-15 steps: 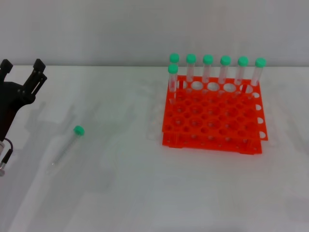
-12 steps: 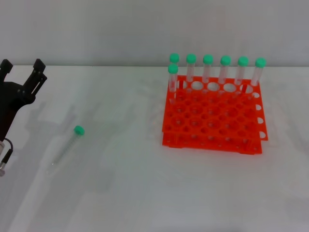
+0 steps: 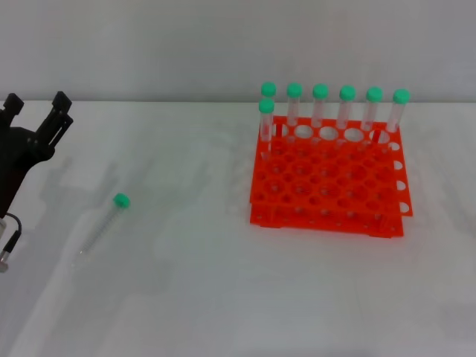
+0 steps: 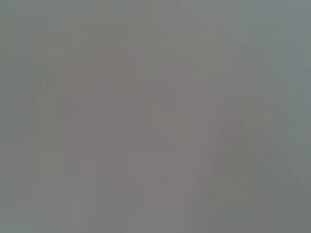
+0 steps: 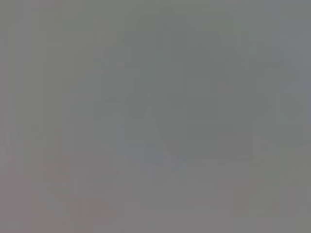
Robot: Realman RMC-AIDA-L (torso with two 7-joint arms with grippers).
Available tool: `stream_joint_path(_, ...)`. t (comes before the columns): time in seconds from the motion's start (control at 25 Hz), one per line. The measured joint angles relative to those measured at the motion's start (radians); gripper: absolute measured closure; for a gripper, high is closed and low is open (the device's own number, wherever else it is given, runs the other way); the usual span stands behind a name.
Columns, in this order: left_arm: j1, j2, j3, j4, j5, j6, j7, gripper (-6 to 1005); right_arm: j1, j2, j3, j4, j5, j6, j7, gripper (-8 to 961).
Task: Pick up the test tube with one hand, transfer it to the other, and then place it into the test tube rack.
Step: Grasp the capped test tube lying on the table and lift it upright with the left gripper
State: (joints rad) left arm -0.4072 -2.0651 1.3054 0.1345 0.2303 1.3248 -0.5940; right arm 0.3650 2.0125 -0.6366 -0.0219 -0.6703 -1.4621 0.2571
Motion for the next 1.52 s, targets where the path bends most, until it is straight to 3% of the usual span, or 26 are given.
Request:
stream_joint_path(0.32,0.013,0.069,-0.002,0.061,0.152,-0.06,-0.223,107,-0.001,-0.003,0.008,-0.027,0.007,0.02,-0.003,73)
stream_joint_path(0.48,0.063,0.127,-0.009,0.221,0.304,-0.136,-0.44,107,0.0,-0.003,0.01,-0.055,0.008,0.033,-0.003,74)
stream_joint_path(0.64,0.085,0.2,-0.019,0.403,0.563,-0.26,-0.771,107,0.0,-0.005,0.011,-0.068,0.008,0.047,-0.004,74)
stream_joint_path(0.72,0.08,0.225,-0.056,0.466,0.725,-0.282,-0.941,108,0.0,-0.005,0.011,-0.07,0.008,0.058,-0.005,73)
stream_joint_path(0.96,0.029,0.234,-0.235,0.657,1.297,-0.232,-1.432,108,0.005,-0.005,0.013,-0.072,0.009,0.092,-0.016,73)
stream_joint_path(1.16,-0.067,0.239,-0.335,0.827,1.782,-0.058,-1.838,108,0.01,-0.005,0.014,-0.09,0.012,0.105,-0.016,73)
stream_joint_path(1.52,-0.232,0.239,-0.397,0.866,2.212,0.202,-2.036,109,0.011,-0.005,0.015,-0.098,0.037,0.111,-0.016,74)
